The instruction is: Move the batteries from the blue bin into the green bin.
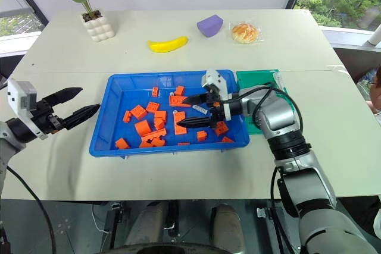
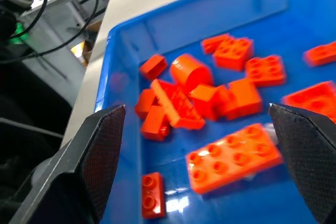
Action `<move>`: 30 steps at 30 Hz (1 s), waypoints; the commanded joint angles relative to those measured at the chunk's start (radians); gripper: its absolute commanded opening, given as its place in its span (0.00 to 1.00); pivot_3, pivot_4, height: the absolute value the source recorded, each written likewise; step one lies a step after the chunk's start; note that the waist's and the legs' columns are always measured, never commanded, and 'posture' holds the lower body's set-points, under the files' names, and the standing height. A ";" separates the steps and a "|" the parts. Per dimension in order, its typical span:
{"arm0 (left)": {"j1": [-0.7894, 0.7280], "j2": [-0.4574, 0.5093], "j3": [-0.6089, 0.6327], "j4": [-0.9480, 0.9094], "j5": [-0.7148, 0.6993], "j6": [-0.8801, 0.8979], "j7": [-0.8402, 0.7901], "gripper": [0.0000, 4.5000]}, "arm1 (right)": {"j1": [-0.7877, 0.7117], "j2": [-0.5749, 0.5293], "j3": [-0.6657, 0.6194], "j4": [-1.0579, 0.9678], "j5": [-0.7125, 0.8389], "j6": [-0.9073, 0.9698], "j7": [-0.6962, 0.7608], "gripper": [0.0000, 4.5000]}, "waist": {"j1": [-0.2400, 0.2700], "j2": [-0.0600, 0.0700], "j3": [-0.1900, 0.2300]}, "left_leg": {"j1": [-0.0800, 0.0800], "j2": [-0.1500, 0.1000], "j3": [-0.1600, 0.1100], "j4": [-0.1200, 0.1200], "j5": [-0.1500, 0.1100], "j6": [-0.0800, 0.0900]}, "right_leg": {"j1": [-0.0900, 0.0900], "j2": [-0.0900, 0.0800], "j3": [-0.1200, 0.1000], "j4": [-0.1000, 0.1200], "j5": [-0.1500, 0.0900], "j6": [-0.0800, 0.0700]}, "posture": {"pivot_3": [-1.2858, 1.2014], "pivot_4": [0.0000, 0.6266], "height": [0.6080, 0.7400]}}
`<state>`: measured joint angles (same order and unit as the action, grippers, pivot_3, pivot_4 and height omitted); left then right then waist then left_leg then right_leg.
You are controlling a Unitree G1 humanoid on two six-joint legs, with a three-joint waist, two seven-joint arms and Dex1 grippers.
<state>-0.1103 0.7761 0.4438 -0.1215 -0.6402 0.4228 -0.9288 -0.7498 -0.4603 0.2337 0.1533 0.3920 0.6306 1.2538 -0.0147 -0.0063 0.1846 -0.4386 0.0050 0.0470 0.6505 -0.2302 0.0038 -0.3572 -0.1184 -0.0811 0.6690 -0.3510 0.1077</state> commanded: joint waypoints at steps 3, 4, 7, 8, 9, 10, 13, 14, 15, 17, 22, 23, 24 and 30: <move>-0.006 -0.008 0.011 -0.027 0.003 -0.031 0.013 1.00 | -0.015 0.051 0.047 0.024 -0.044 -0.066 -0.013 0.99 | 0.002 0.000 0.000 | 0.000 0.000 0.000 0.000 0.000 0.000 | 0.000 0.000 0.000 0.000 0.000 0.000 | 0.52 0.24 1.00; -0.004 -0.009 0.012 -0.027 0.003 -0.033 0.015 1.00 | -0.020 0.059 0.049 0.042 -0.052 -0.076 -0.016 0.99 | 0.002 0.000 0.000 | 0.000 0.000 0.000 0.000 0.000 0.000 | 0.000 0.000 0.000 0.000 0.000 0.000 | 0.52 0.24 1.00; 0.004 -0.013 0.015 -0.028 0.004 -0.040 0.020 1.00 | -0.039 0.078 0.058 0.105 -0.091 -0.131 -0.029 0.99 | 0.000 0.000 0.000 | 0.000 0.000 0.000 0.000 0.000 0.000 | 0.000 0.000 0.000 0.000 0.000 0.000 | 0.52 0.24 1.00; 0.007 -0.014 0.016 -0.030 0.003 -0.042 0.021 1.00 | -0.046 0.084 0.057 0.124 -0.100 -0.146 -0.033 0.99 | 0.000 0.000 0.000 | 0.000 0.000 0.000 0.000 0.000 0.000 | 0.000 0.000 0.000 0.000 0.000 0.000 | 0.52 0.24 1.00; 0.010 -0.015 0.018 -0.031 0.003 -0.043 0.022 1.00 | -0.054 0.090 0.052 0.140 -0.105 -0.160 -0.037 0.99 | -0.001 0.000 0.000 | 0.000 0.000 0.000 0.000 0.000 0.000 | 0.000 0.000 0.000 0.000 0.000 0.000 | 0.52 0.24 1.00; 0.014 -0.016 0.020 -0.033 0.002 -0.044 0.023 1.00 | -0.066 0.096 0.043 0.158 -0.108 -0.171 -0.044 0.99 | -0.002 0.000 0.000 | 0.000 0.000 0.000 0.000 0.000 0.000 | 0.000 0.000 0.000 0.000 0.000 0.000 | 0.52 0.24 1.00; 0.027 -0.018 0.027 -0.040 -0.001 -0.046 0.026 1.00 | -0.100 0.099 0.026 0.200 -0.113 -0.188 -0.041 0.99 | -0.003 0.000 0.000 | 0.000 0.000 0.000 0.000 0.000 0.000 | -0.001 0.000 0.000 0.000 0.000 0.000 | 0.52 0.24 1.00; 0.030 -0.019 0.028 -0.041 -0.001 -0.047 0.027 1.00 | -0.101 0.095 0.029 0.204 -0.117 -0.192 -0.034 0.99 | -0.002 0.000 0.000 | 0.000 0.000 0.000 0.000 0.000 0.000 | 0.000 0.000 0.000 0.000 0.000 0.000 | 0.52 0.24 1.00; 0.032 -0.020 0.028 -0.042 0.000 -0.048 0.028 1.00 | -0.099 0.091 0.033 0.208 -0.122 -0.196 -0.028 0.99 | -0.002 0.000 0.000 | 0.000 0.000 0.000 0.000 0.000 0.000 | 0.000 0.000 0.000 0.000 0.000 0.000 | 0.52 0.24 1.00; 0.033 -0.022 0.028 -0.042 0.000 -0.050 0.031 1.00 | -0.092 0.085 0.044 0.219 -0.134 -0.211 -0.020 0.99 | 0.000 -0.001 0.000 | 0.000 0.000 0.000 0.000 0.000 0.000 | 0.000 0.000 0.000 0.000 0.000 0.000 | 0.52 0.24 1.00; 0.030 -0.025 0.023 -0.042 0.002 -0.054 0.035 1.00 | -0.083 0.087 0.050 0.239 -0.154 -0.222 -0.005 0.99 | -0.002 -0.001 0.000 | 0.000 0.000 0.000 0.000 0.000 0.000 | 0.000 0.000 0.000 0.000 0.000 0.000 | 0.52 0.24 1.00; 0.029 -0.024 0.022 -0.041 0.002 -0.055 0.036 1.00 | -0.081 0.086 0.051 0.242 -0.158 -0.223 -0.001 0.99 | -0.002 -0.001 0.000 | 0.000 0.000 0.000 0.000 0.000 0.000 | 0.000 0.000 0.000 0.000 0.000 0.000 | 0.52 0.24 1.00; 0.029 -0.023 0.022 -0.041 0.001 -0.056 0.036 1.00 | -0.079 0.084 0.054 0.247 -0.165 -0.228 0.001 0.99 | -0.002 -0.001 0.000 | 0.000 0.000 0.000 0.000 0.000 0.000 | 0.000 0.000 0.000 0.000 0.000 0.000 | 0.52 0.24 1.00; 0.030 -0.021 0.024 -0.041 0.002 -0.060 0.039 1.00 | -0.067 0.069 0.054 0.263 -0.197 -0.225 0.004 0.99 | -0.002 -0.001 0.000 | 0.000 0.000 0.000 0.000 0.000 0.000 | 0.000 0.000 0.000 0.000 0.000 0.000 | 0.52 0.24 1.00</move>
<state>-0.0792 0.7454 0.4442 -0.1296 -0.6392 0.3833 -0.8904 -0.8231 -0.3757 0.3003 0.4400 0.1896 0.3964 1.2514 -0.0162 -0.0069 0.1842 -0.4386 0.0048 0.0469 0.6504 -0.2302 0.0037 -0.3576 -0.1183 -0.0811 0.6692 -0.3509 0.1076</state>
